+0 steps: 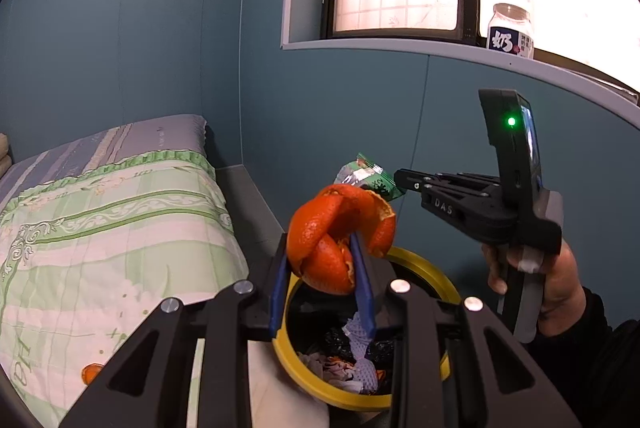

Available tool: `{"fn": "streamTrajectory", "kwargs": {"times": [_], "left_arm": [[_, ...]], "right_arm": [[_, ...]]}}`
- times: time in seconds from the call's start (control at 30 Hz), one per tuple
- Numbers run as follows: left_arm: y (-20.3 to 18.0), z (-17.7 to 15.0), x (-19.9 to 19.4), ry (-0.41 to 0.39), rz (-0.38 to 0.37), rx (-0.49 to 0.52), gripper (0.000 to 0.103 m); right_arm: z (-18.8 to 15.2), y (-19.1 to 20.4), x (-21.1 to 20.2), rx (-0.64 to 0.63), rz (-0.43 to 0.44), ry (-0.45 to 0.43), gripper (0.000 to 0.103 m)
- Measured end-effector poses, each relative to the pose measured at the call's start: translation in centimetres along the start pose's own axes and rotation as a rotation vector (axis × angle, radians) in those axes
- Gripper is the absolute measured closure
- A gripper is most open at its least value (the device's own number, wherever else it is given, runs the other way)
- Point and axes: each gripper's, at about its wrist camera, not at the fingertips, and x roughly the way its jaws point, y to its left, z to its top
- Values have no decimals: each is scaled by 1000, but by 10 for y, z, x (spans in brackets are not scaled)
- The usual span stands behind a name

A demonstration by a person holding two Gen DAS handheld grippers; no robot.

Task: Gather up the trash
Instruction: 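Open the left tool while the right tool opens, dropping peel and wrapper into the bin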

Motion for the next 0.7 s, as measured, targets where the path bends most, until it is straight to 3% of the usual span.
{"fn": "streamTrajectory", "kwargs": {"times": [0.3,0.7], "left_arm": [[-13,-11,37,60,-34,-17,76],[-11,-40,86,197,-96,-96,75]], "right_arm": [[-18,-16,12,42,-14,54,103],[-38,-21,36,57,5,158,103]]}}
